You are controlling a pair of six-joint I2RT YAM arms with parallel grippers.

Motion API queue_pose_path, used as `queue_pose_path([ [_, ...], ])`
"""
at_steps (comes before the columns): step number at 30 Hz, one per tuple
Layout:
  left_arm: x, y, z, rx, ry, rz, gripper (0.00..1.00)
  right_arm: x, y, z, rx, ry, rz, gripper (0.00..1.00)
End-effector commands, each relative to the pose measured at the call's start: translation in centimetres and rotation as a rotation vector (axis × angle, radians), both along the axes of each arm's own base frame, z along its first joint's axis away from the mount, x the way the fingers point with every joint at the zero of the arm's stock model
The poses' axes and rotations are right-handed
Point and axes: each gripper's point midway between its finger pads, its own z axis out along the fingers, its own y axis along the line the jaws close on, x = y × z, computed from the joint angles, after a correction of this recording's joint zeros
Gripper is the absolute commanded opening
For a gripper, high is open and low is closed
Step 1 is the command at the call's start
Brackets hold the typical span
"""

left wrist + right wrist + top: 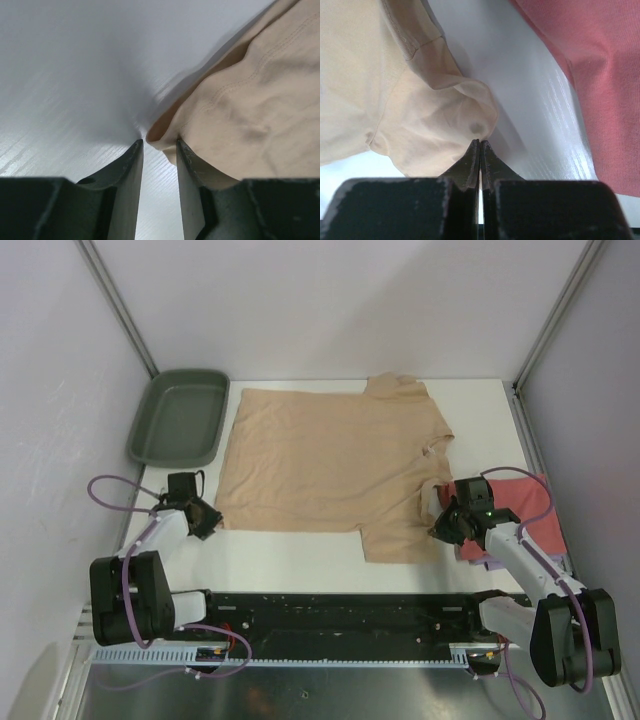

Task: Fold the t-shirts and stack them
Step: Flatten out the tshirt, then grap the side of the flattened tshirt closest away from the robot with both arms

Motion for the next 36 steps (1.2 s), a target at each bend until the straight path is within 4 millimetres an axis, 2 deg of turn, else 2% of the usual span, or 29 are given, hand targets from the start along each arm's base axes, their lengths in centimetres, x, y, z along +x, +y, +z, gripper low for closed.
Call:
queue_pose_path([
  [1,1.3,0.5,0.4,0.022,-0.037,0.034,0.37,0.4,0.1,0.2,-0.008,-0.024,0.026,0.0],
  [6,1.8,0.6,0.3,0.038,-0.026,0.046,0.3,0.3,0.2,0.3,-0.005,-0.024,0.034,0.0],
  [9,2.2,0.6,0.7,0.044,-0.037,0.042,0.19,0.2,0.3,0.4,0.002,-0.025,0.041,0.0],
  [11,2.4,0.9,1.5,0.061,-0.061,0.039,0.08,-0.1,0.3,0.6,0.009,-0.023,0.046,0.0],
  [13,2.4,1.3,2.6,0.089,-0.086,0.036,0.02,-0.7,0.4,0.9,0.016,-0.018,0.054,0.0],
  [20,1.1,3.8,6.5,0.237,-0.137,0.075,0.0,-4.4,2.2,1.8,0.024,0.023,0.111,0.0],
  [26,-1.1,4.7,7.7,0.276,-0.145,0.151,0.0,-8.0,3.1,2.1,0.019,0.068,0.132,0.0],
  [30,-1.8,4.8,8.1,0.287,-0.156,0.162,0.0,-10.1,3.9,2.7,0.053,0.086,0.148,0.0],
  [33,-1.8,4.8,8.2,0.289,-0.161,0.155,0.0,-11.0,4.4,3.2,0.072,0.087,0.158,0.0],
  [36,-1.3,4.6,8.7,0.289,-0.164,0.12,0.0,-10.4,4.1,4.4,0.04,0.059,0.154,0.0],
])
